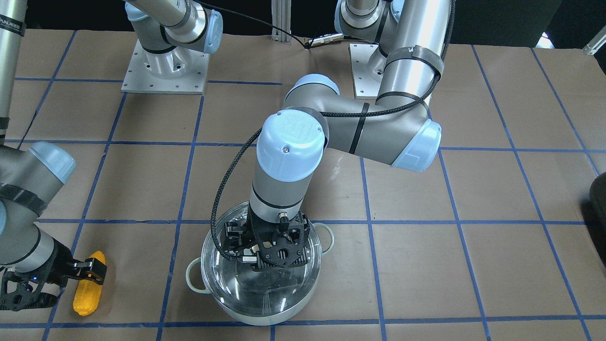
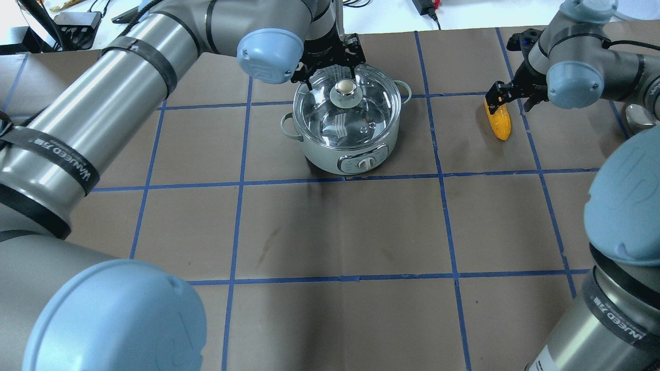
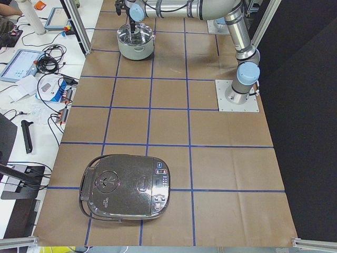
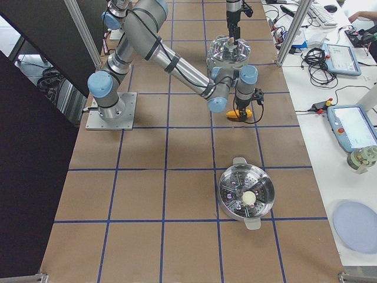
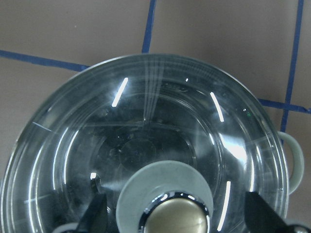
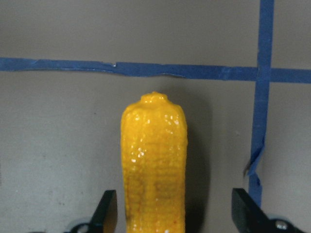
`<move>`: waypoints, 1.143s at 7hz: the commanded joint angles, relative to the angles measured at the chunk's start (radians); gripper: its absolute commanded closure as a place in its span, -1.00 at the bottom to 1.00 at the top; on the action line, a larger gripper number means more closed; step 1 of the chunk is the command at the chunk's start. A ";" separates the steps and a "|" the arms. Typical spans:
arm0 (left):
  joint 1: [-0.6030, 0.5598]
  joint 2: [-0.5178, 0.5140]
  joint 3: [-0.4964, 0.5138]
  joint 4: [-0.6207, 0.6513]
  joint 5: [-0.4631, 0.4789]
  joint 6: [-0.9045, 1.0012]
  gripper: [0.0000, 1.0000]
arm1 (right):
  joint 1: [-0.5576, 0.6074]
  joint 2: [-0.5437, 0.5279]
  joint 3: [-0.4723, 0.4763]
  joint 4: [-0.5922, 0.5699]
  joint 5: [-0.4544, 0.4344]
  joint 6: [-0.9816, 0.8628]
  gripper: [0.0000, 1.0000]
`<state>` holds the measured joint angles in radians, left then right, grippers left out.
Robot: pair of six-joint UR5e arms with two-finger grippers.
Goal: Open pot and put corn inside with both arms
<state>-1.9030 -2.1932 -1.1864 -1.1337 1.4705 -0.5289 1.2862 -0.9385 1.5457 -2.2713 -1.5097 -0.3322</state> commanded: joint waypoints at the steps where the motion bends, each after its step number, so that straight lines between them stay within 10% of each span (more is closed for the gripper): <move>1: -0.014 -0.008 -0.005 -0.006 0.001 -0.009 -0.65 | -0.001 0.009 0.001 -0.013 0.006 0.005 0.18; 3: -0.016 0.001 -0.005 -0.034 0.001 -0.011 0.64 | 0.002 -0.014 -0.007 0.034 0.005 0.013 0.52; 6: 0.024 0.099 0.031 -0.162 0.010 0.029 0.78 | 0.014 -0.210 -0.111 0.408 0.005 0.027 0.56; 8: 0.210 0.199 0.010 -0.318 0.005 0.285 0.78 | 0.155 -0.276 -0.133 0.451 0.003 0.158 0.58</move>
<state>-1.8021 -2.0530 -1.1597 -1.3662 1.4777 -0.3943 1.3552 -1.1731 1.4294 -1.8548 -1.5071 -0.2502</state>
